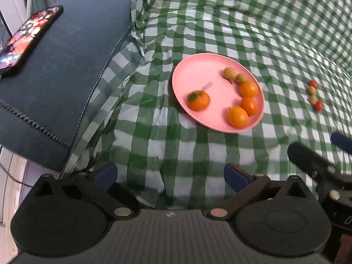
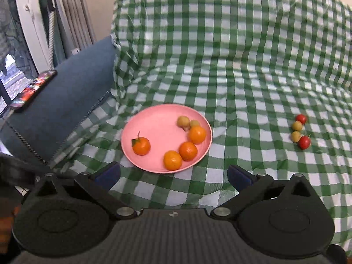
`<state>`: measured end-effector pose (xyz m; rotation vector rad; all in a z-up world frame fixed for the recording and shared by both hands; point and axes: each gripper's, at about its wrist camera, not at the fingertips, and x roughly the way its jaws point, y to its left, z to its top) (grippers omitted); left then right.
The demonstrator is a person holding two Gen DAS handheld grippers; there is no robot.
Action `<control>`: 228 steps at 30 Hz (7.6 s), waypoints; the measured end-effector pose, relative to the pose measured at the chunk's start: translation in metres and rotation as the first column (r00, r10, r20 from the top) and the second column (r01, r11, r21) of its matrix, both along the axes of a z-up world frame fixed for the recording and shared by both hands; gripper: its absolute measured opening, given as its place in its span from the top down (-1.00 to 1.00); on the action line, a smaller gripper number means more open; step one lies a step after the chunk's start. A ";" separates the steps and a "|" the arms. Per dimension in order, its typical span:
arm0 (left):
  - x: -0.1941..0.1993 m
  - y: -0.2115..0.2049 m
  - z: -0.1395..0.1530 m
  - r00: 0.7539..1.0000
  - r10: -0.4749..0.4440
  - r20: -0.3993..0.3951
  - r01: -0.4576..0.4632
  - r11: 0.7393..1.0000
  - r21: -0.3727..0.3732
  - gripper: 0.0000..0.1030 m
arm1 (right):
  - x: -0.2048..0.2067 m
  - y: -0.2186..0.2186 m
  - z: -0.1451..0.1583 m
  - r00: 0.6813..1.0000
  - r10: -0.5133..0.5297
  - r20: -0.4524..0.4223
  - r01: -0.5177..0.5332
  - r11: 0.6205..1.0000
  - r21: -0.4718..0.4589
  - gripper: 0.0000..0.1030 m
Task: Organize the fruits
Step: 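Lift both tools away from the plate toward the cherry tomatoes, then grasp a red cherry tomato with the right tool while the left tool grasps a small yellow fruit, then carry the cherry tomato and yellow fruit over the pink plate with both tools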
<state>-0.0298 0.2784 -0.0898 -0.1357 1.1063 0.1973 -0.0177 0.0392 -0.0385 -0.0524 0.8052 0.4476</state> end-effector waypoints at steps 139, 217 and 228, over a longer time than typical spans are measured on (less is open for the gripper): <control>0.305 -0.315 -0.097 0.865 -0.501 0.022 0.501 0.865 -0.008 -1.00 | 0.200 -0.246 -0.168 0.789 -0.611 0.069 0.613 0.772 -0.170 -0.42; -0.106 -0.047 0.092 0.952 -0.137 0.274 0.161 0.984 -0.070 0.47 | -0.127 -0.066 0.075 0.972 -0.125 0.201 0.116 0.992 0.052 0.42; -0.109 -0.041 0.092 0.950 -0.122 0.288 0.153 0.985 -0.086 0.47 | -0.131 -0.062 0.076 0.971 -0.112 0.209 0.107 0.994 0.036 0.42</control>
